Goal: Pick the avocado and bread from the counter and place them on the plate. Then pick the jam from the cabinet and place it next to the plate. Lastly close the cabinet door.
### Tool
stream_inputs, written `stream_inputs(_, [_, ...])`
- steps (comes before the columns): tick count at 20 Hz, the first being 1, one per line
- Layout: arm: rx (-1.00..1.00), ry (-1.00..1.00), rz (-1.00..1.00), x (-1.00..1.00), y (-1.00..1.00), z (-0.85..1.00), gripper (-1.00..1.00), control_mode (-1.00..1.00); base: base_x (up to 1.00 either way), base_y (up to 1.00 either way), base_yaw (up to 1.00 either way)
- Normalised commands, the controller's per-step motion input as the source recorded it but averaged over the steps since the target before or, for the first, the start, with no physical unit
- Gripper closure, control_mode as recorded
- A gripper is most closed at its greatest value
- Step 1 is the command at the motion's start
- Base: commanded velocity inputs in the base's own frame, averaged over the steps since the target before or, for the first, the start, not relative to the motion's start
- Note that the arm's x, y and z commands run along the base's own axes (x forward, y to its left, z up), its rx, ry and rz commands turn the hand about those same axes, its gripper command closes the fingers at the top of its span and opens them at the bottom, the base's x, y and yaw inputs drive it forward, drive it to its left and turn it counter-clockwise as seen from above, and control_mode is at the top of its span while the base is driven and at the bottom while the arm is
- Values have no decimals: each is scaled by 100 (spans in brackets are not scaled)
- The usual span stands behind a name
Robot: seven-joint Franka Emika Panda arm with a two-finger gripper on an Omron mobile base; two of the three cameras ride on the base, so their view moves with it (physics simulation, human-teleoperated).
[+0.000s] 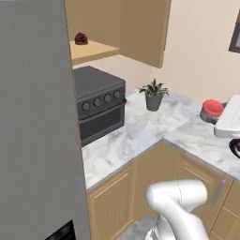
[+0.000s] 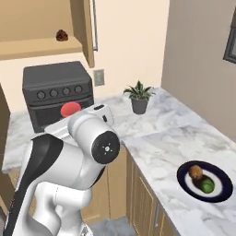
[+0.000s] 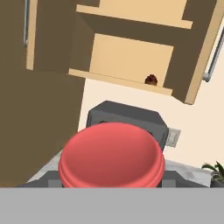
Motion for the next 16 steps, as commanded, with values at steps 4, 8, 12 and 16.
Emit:
stream_inputs(4, [0, 0, 0, 0, 0, 0, 100, 100, 0, 0, -50])
stream_inputs(8, [0, 0, 0, 0, 0, 0, 100, 100, 0, 0, -50])
stream_inputs(12, [0, 0, 0, 0, 0, 0, 100, 100, 0, 0, -50])
stream_inputs(16, [0, 0, 0, 0, 0, 0, 100, 100, 24, 9, -38])
